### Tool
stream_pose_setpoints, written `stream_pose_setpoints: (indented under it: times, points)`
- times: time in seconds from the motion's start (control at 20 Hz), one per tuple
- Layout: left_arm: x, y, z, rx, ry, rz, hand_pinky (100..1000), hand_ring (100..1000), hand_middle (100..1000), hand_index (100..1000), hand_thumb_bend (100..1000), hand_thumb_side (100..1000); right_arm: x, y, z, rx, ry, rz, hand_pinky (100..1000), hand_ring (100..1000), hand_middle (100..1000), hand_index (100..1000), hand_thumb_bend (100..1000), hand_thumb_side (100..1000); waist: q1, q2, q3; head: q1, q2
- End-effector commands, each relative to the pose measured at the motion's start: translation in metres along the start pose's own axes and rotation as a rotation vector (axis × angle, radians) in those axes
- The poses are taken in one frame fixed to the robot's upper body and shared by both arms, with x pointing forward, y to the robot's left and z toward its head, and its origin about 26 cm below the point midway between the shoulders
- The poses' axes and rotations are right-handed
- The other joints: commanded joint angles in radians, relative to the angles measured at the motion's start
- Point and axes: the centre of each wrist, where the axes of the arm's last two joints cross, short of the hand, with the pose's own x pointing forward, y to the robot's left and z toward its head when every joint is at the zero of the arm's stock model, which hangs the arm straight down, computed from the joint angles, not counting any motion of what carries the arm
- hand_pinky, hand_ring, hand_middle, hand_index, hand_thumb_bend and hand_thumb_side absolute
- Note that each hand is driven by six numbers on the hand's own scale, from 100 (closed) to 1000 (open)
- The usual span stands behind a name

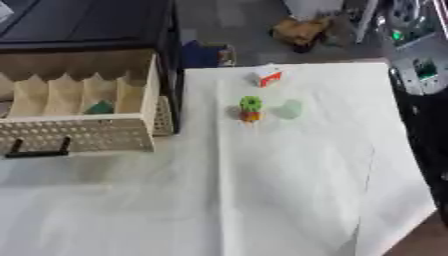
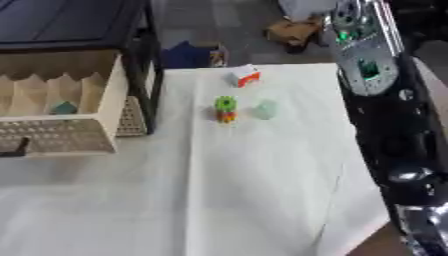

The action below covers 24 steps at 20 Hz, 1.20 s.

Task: Pick up objects from table and place into drawer.

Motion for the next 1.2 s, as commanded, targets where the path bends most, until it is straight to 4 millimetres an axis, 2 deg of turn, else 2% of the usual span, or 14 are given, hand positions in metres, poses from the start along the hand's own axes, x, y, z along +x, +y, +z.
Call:
stream_pose_setpoints:
  times: [0.05, 0.4, 0.65, 0.75, 0.8, 0.85, 1.1, 1.2]
  points:
    - [0.004, 0.0, -0.006, -0.004, -0.012, 0.009, 540, 551, 633, 903, 100, 1000, -0.012, -0.005, -0.012, 0.068, 0.012, 0.066, 786, 793, 749, 891, 505, 1000, 0.002, -0.019, 0.003, -0.006, 0.0]
    - [0.003, -0.002, -0.003, -0.031, 0.002, 0.01, 539, 546, 635, 898, 100, 1000, -0.035, 0.008, -0.029, 0.213, 0.044, 0.18, 790, 804, 763, 897, 563, 1000, 0.005, -0.016, 0.006, -0.006, -0.019]
    - [0.003, -0.004, -0.004, -0.047, 0.008, 0.011, 538, 544, 636, 897, 100, 1000, -0.044, 0.02, -0.038, 0.324, 0.047, 0.274, 801, 814, 779, 949, 618, 1000, 0.001, -0.016, 0.008, -0.008, -0.03]
    - [0.004, -0.005, -0.005, -0.054, 0.001, 0.015, 538, 544, 636, 897, 100, 1000, -0.047, 0.027, -0.04, 0.368, 0.048, 0.306, 804, 821, 787, 963, 628, 1000, 0.0, -0.017, 0.009, -0.007, -0.032]
    - [0.004, -0.005, -0.006, -0.057, -0.003, 0.017, 539, 544, 636, 897, 100, 1000, -0.048, 0.03, -0.041, 0.387, 0.048, 0.317, 806, 826, 790, 964, 661, 1000, -0.001, -0.017, 0.01, -0.006, -0.034]
    - [0.004, -0.005, -0.007, -0.059, -0.006, 0.019, 539, 545, 636, 896, 100, 1000, -0.049, 0.032, -0.041, 0.404, 0.047, 0.327, 807, 828, 795, 965, 638, 1000, -0.001, -0.018, 0.01, -0.005, -0.036]
    - [0.004, -0.006, -0.007, -0.071, -0.007, 0.023, 539, 544, 637, 895, 100, 1000, -0.056, 0.043, -0.042, 0.499, 0.046, 0.358, 817, 847, 819, 978, 680, 1000, -0.005, -0.018, 0.01, -0.003, -0.044]
    - [0.004, -0.007, -0.006, -0.074, -0.002, 0.022, 538, 544, 637, 893, 100, 1000, -0.06, 0.047, -0.041, 0.548, 0.045, 0.364, 822, 859, 832, 986, 704, 969, -0.007, -0.018, 0.01, -0.002, -0.046]
